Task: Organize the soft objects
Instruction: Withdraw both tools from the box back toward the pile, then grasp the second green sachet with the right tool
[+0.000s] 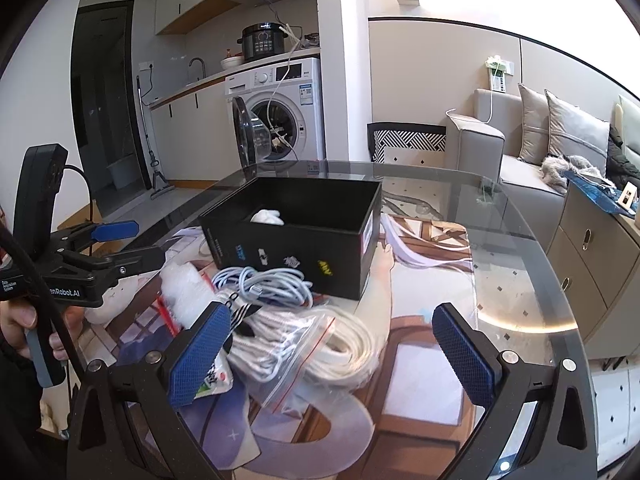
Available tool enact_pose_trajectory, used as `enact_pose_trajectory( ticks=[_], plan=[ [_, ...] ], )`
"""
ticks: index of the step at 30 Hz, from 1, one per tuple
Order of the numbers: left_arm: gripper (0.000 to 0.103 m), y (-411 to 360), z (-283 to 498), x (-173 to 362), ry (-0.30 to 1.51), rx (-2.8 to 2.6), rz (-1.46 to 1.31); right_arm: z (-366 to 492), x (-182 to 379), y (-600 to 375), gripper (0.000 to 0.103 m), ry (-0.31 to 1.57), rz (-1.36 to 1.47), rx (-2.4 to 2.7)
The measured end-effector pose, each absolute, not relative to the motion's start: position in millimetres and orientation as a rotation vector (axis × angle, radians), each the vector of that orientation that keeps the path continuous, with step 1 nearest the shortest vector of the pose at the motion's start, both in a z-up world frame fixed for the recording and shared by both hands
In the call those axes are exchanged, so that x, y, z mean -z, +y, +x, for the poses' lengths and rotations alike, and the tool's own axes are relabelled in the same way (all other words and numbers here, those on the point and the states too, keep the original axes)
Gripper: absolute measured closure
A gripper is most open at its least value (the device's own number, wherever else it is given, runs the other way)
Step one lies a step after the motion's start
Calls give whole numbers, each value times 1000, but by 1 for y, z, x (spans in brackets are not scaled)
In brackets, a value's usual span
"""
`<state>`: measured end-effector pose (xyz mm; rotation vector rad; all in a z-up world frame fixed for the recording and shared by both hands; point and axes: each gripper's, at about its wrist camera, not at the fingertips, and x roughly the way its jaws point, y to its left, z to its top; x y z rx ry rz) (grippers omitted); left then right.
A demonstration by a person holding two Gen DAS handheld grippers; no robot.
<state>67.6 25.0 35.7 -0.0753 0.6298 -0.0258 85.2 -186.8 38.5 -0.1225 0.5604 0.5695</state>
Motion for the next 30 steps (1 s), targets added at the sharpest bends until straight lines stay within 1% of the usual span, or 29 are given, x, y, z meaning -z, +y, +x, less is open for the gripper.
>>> enact_pose_trajectory(
  ticks=[10, 30],
  plan=[
    [0, 26, 52, -28, 636, 17, -85, 71, -25, -172, 0, 585, -149, -604],
    [0, 37, 47, -19, 648, 20, -102, 52, -7, -123, 1, 623, -324, -721]
  ],
)
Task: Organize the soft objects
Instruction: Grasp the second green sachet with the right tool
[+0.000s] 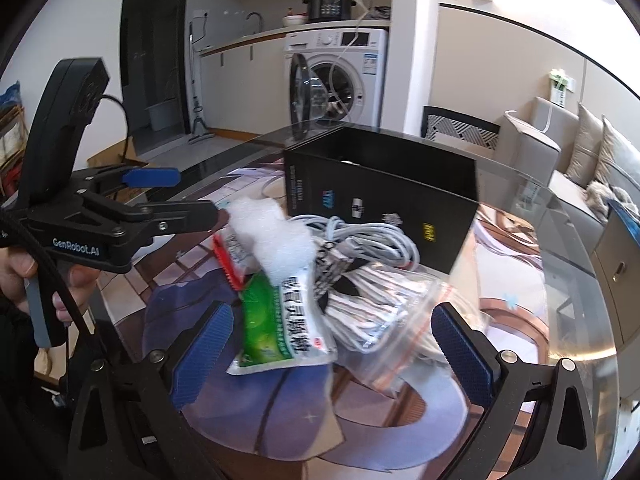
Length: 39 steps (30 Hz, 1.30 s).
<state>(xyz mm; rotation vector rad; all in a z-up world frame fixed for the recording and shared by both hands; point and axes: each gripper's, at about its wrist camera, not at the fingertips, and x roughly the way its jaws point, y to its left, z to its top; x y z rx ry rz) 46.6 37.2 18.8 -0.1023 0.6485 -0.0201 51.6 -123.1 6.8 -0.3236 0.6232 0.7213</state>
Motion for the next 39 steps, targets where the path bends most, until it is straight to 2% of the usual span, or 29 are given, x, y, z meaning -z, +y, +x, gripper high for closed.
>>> enact_pose_trajectory(
  ticks=[4, 6, 16, 20, 24, 30, 39],
  plan=[
    [0, 39, 47, -19, 649, 15, -104, 50, -3, -111, 8, 639, -348, -751],
    [0, 40, 47, -18, 650, 13, -104, 49, 0, -106, 16, 648, -359, -762],
    [0, 42, 48, -15, 659, 8, -102, 38, 11, -83, 18, 626, -507, -776],
    [0, 42, 49, -14, 661, 8, -100, 35, 15, -79, 32, 620, -545, -776],
    [0, 41, 49, -14, 661, 9, -100, 35, 15, -82, 49, 617, -538, -783],
    [0, 38, 52, -10, 667, 12, -92, 38, 12, -88, 63, 618, -514, -795],
    [0, 37, 52, -10, 670, 14, -92, 37, 5, -103, 66, 604, -471, -786]
  ],
)
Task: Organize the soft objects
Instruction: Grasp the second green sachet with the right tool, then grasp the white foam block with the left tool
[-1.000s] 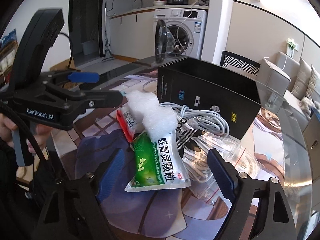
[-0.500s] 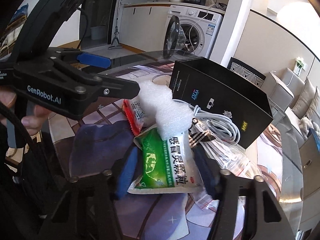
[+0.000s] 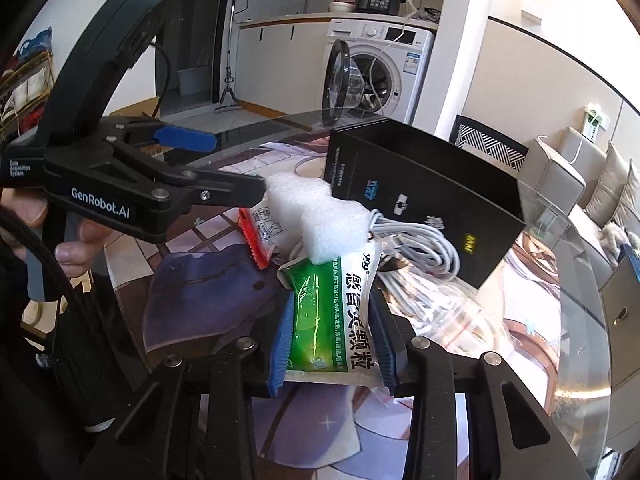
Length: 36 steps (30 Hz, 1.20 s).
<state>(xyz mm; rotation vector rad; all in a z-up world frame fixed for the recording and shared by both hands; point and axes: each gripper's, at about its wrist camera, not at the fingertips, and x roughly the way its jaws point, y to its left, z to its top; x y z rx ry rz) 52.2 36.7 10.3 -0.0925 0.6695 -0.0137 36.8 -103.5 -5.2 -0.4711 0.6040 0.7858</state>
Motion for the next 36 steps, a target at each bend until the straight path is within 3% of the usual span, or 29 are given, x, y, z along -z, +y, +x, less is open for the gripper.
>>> enact_pose_trajectory(
  ticks=[36],
  plan=[
    [0, -24, 73, -10, 729, 185, 60, 50, -21, -160, 66, 530, -337, -634]
  ],
)
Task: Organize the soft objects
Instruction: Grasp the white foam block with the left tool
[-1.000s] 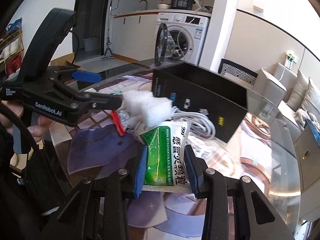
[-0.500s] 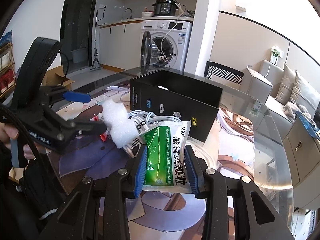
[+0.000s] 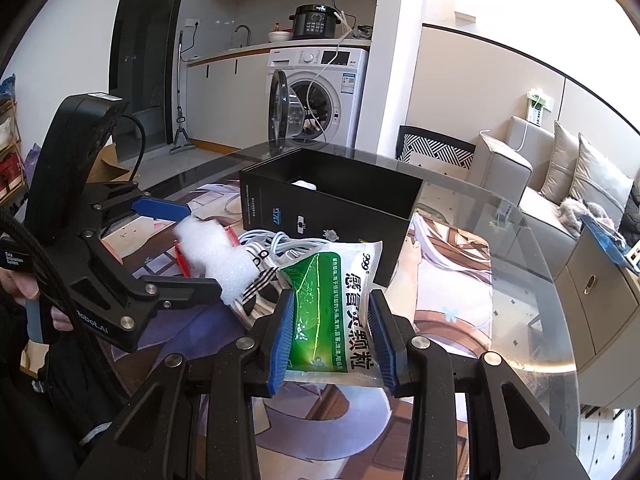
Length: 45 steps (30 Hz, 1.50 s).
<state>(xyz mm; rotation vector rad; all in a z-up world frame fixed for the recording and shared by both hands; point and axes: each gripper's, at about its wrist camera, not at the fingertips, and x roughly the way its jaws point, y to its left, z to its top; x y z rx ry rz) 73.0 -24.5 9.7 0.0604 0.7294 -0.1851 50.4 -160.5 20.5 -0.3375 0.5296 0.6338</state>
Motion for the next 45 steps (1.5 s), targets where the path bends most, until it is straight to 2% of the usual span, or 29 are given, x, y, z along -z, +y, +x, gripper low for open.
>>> enact_pose_trajectory(
  ticks=[37, 38, 41, 45],
  plan=[
    [0, -15, 52, 11, 856, 218, 28, 51, -18, -158, 66, 540, -350, -635],
    [1, -15, 53, 12, 861, 220, 25, 51, -18, -158, 66, 540, -350, -635],
    [12, -14, 54, 14, 886, 237, 9, 51, -18, -158, 66, 540, -350, -635],
    [12, -13, 51, 10, 867, 246, 9, 51, -18, -159, 66, 538, -350, -636]
  ],
)
